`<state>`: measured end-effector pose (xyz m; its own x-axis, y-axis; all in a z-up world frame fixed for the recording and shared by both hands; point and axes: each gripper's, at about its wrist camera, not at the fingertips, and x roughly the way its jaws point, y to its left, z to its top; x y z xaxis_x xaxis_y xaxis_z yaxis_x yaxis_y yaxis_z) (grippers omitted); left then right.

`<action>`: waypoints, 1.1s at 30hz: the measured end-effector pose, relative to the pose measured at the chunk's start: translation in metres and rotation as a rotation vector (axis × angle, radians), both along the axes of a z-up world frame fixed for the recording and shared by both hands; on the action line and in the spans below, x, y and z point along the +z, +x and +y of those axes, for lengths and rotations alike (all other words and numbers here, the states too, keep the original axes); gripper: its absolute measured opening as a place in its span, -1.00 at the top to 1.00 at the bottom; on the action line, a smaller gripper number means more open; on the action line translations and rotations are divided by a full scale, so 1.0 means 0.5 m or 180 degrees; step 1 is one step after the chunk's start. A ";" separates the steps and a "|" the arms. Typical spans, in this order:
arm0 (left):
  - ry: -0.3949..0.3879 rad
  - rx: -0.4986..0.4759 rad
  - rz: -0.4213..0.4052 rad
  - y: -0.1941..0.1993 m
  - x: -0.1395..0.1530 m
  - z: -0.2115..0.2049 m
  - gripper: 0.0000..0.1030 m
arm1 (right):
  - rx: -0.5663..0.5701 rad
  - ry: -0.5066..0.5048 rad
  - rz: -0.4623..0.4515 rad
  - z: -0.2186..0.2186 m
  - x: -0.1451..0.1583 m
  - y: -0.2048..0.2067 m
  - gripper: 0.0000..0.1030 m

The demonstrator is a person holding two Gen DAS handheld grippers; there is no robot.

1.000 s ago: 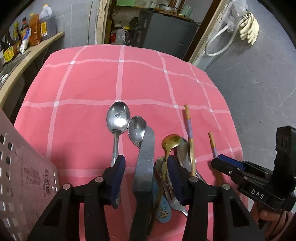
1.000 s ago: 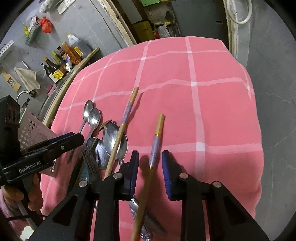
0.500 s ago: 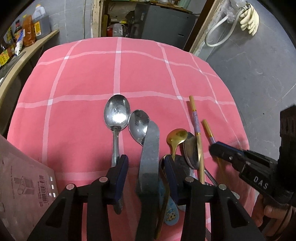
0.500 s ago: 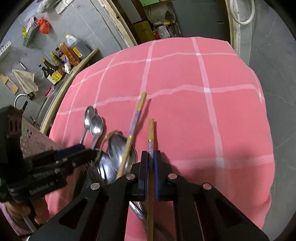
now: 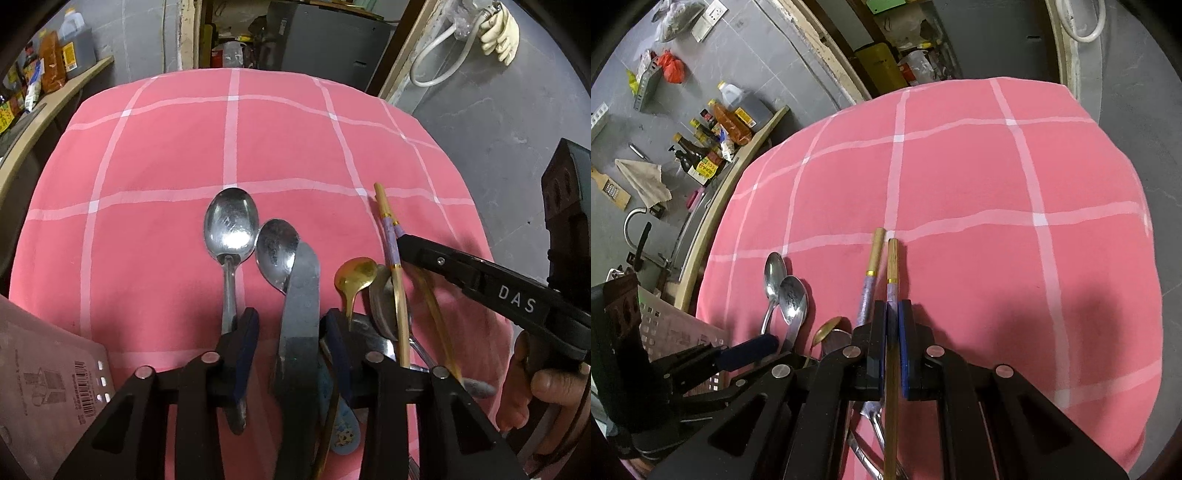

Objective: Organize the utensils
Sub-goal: 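Close the right tool on the wooden chopsticks while the left tool grips a spoon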

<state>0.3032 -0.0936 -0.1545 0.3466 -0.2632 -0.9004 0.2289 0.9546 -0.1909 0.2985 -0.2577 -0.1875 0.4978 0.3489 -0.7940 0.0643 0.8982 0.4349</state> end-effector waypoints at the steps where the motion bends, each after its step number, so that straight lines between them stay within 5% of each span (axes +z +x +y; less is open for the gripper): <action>1: -0.0029 0.0013 0.0009 0.000 0.001 0.002 0.42 | 0.0002 0.0007 0.0004 0.003 -0.001 0.003 0.89; 13: 0.0071 0.0061 -0.0047 -0.005 0.012 0.004 0.72 | -0.0008 0.0070 0.0023 0.011 -0.004 0.008 0.89; 33: 0.0292 0.0185 -0.0089 -0.010 0.034 0.011 0.84 | 0.0017 0.0287 0.0047 -0.003 -0.012 0.004 0.88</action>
<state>0.2984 -0.0880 -0.1375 0.3842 -0.1587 -0.9095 0.1768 0.9795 -0.0963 0.3005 -0.2594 -0.1933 0.4843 0.4218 -0.7665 0.0667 0.8558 0.5131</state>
